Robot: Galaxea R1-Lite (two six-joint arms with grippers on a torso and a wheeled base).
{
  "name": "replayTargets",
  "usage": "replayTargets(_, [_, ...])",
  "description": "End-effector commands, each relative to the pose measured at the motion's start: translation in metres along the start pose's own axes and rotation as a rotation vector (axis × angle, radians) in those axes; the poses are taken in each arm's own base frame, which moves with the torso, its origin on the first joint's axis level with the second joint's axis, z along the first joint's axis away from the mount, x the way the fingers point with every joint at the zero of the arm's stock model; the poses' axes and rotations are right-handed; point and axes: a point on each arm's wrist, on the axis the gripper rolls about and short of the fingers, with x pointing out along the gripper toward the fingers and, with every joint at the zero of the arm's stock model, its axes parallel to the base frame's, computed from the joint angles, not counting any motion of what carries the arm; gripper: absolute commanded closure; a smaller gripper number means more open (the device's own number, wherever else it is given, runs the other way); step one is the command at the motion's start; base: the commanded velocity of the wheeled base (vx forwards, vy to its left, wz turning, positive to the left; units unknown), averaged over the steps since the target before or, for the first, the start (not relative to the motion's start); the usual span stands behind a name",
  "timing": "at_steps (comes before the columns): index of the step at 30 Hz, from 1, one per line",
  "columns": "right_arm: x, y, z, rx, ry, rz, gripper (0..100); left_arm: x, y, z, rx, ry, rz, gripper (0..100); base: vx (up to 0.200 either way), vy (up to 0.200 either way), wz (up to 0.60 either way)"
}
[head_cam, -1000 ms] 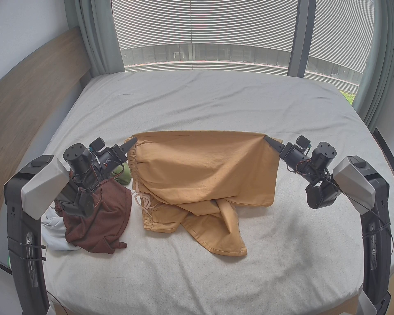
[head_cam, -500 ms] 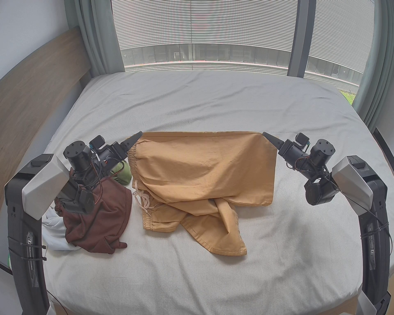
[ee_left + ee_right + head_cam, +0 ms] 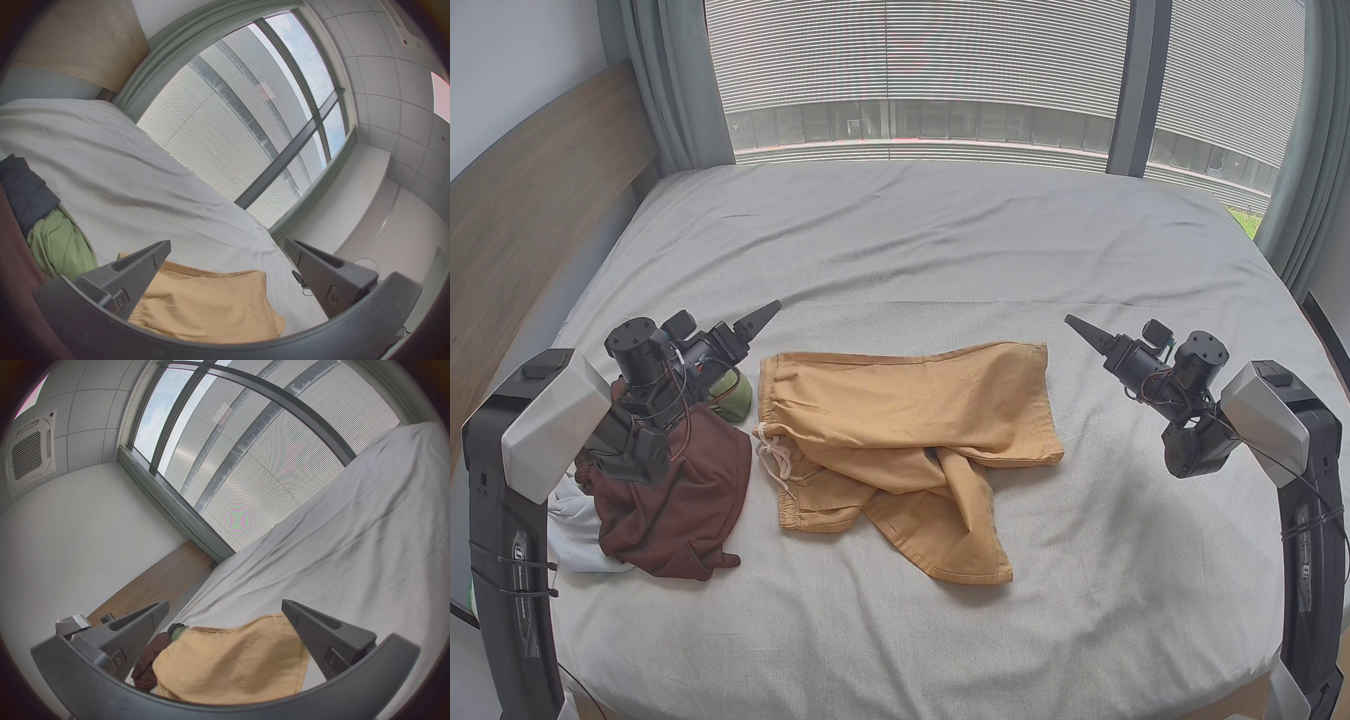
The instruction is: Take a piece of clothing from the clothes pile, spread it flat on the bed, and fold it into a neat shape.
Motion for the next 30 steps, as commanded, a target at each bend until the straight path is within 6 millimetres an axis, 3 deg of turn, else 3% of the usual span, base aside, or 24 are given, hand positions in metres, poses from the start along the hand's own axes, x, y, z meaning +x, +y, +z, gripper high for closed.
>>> replayTargets(1, [-0.010, 0.001, 0.001, -0.011, -0.001, -0.014, 0, 0.005, -0.002, 0.006, 0.002, -0.025, 0.028, 0, 0.000, 0.000, 0.00])
replayTargets(7, [-0.024, 0.008, -0.006, -0.014, -0.004, -0.012, 0, 0.003, -0.005, 0.009, 0.001, -0.031, 0.053, 0, 0.000, 0.000, 0.00])
replayTargets(10, [-0.036, 0.024, -0.012, 0.009, 0.035, -0.030, 0, -0.009, -0.020, 0.016, -0.001, -0.028, 0.057, 0, 0.000, 0.000, 0.00])
replayTargets(18, [-0.061, 0.067, -0.043, -0.079, 0.186, -0.049, 0, -0.063, -0.065, 0.025, 0.050, 0.065, 0.001, 0, 0.000, 0.000, 0.00])
replayTargets(21, [-0.067, 0.086, -0.046, -0.103, 0.218, -0.031, 0, -0.088, -0.081, 0.027, 0.094, 0.087, -0.003, 0, 0.000, 0.000, 0.00])
replayTargets(23, [-0.067, 0.086, -0.046, -0.103, 0.218, -0.031, 0, -0.088, -0.081, 0.027, 0.094, 0.087, -0.003, 0, 0.000, 0.000, 0.00])
replayTargets(24, [-0.068, 0.105, -0.043, -0.104, 0.228, 0.001, 0, -0.110, -0.095, 0.032, 0.132, 0.103, -0.023, 0, 0.000, 0.000, 0.00])
replayTargets(25, [-0.068, 0.111, -0.041, -0.105, 0.227, 0.010, 0, -0.117, -0.099, 0.035, 0.137, 0.104, -0.028, 0, 0.000, 0.000, 0.00])
replayTargets(30, [-0.070, 0.125, -0.040, -0.102, 0.236, 0.033, 0, -0.138, -0.102, 0.058, 0.169, 0.062, -0.016, 0, 0.000, 0.000, 0.00])
